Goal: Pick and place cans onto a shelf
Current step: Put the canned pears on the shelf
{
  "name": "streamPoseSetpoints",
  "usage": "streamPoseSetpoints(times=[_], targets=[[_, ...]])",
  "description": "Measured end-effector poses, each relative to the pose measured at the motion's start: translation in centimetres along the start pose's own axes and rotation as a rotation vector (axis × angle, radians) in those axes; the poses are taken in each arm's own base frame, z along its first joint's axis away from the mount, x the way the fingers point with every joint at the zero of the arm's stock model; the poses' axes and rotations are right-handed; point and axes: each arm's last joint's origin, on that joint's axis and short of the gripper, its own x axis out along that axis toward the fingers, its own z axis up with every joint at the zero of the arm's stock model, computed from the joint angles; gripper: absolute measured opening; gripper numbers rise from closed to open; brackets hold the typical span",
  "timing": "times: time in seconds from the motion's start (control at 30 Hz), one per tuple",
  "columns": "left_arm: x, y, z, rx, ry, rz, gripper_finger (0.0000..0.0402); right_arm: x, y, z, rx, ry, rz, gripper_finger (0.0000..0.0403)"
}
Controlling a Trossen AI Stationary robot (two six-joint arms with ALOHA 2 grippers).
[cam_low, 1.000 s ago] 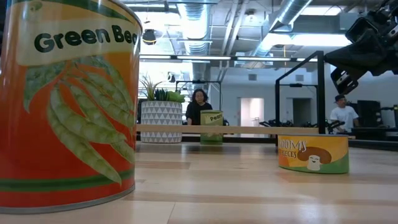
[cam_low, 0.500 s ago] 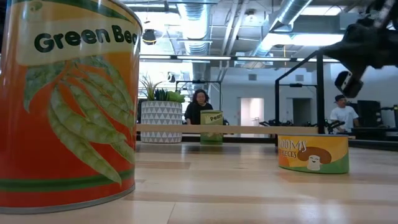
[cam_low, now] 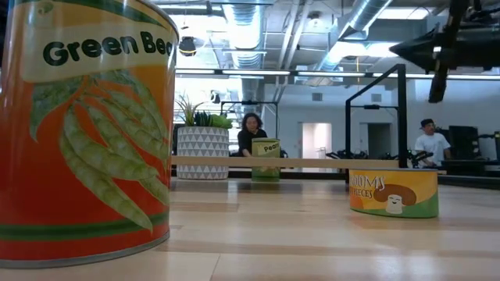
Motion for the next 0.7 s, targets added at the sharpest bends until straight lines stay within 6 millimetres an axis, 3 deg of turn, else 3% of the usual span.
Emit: streamPoseSetpoints(times=[0.13,0.3,0.37,0.5,0.7], targets=[[-0.1,-0.1,1.1,-0.108,-0.123,0.064,0.0105,-0.2,1.2,2.8,-0.023,-0.25,0.084,0.0033],[-0.3,-0.4,2.5,-0.103,-0.239,0.085,0.0105,-0.7,4.0,7.5,-0.289,-0.526,0.278,0.0033],[-0.3,-0.4,2.8,-0.098,-0.26,0.073,0.0105,-0.1,5.3,8.7,-0.383,-0.547,0.253,0.0033],[-0.2,-0.3,3.0,-0.096,-0.277,0.086,0.0105,3.3,8.6,10.6,-0.579,-0.467,0.149,0.0033],[-0.1,-0.1,2.7,-0.063,-0.266,0.115,0.0105,10.2,13.1,13.1,-0.894,-0.316,-0.032,0.0033]])
